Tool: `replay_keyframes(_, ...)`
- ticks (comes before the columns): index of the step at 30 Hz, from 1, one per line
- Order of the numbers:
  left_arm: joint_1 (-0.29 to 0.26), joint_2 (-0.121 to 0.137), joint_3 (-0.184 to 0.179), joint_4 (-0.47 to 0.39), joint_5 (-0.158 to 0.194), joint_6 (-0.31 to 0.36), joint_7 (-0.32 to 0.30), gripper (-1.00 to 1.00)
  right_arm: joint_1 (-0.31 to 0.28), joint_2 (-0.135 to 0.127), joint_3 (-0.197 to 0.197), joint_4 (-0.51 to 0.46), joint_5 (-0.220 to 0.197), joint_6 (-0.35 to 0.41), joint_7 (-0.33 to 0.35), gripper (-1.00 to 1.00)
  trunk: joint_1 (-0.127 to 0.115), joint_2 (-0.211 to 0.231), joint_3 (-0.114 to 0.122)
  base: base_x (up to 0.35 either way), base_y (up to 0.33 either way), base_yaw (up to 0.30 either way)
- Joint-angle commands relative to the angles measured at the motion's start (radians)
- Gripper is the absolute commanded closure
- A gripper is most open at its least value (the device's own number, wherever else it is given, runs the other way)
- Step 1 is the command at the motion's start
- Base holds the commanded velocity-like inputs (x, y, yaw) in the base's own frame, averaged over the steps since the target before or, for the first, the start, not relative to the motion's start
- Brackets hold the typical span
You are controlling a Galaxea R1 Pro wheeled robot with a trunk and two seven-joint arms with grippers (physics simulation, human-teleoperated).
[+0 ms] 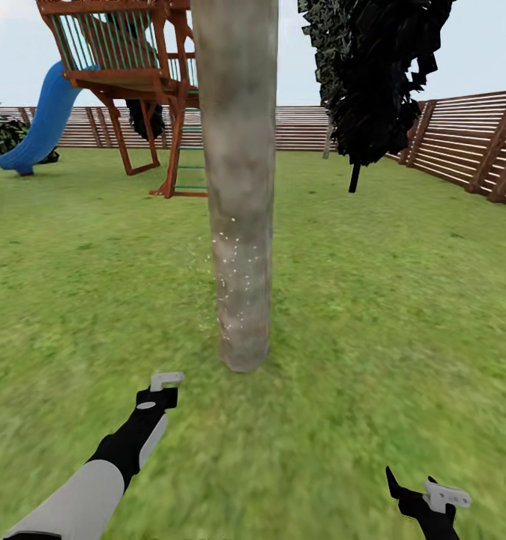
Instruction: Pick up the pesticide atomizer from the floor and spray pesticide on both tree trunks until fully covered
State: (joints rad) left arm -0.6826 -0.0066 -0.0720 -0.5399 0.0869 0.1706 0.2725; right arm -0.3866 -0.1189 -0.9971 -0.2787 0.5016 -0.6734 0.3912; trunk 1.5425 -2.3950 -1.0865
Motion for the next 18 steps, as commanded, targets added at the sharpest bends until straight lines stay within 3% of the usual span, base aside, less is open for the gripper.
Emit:
replay_keyframes(1, 0.0, -0.002, 0.001, 0.0, -0.002, 0.0, 0.0, 1.0, 0.0, 0.0, 0.0, 0.0, 0.0, 0.0, 0.0, -1.0, 0.0, 0.0, 0.0, 0.0, -0.27, 0.278)
replay_keyframes(7, 0.0, -0.006, -0.003, 0.0, 0.003, 0.001, 0.001, 1.0, 0.0, -0.001, 0.0, 0.0, 0.0, 0.0, 0.001, -1.0, 0.0, 0.0, 0.0, 0.0, -0.27, 0.248)
replay_keyframes(10, 0.0, -0.026, -0.001, 0.0, 0.002, 0.0, 0.002, 1.0, 0.0, -0.001, 0.0, 0.0, 0.0, 0.0, 0.001, -1.0, 0.0, 0.0, 0.0, 0.0, -0.27, 0.036)
replay_keyframes(18, 0.0, -0.03, 0.0, 0.0, 0.0, 0.0, 0.001, 1.0, 0.0, -0.001, 0.0, 0.0, 0.0, 0.0, 0.0, -1.0, 0.0, 0.0, 0.0, 0.0, -0.27, 0.001)
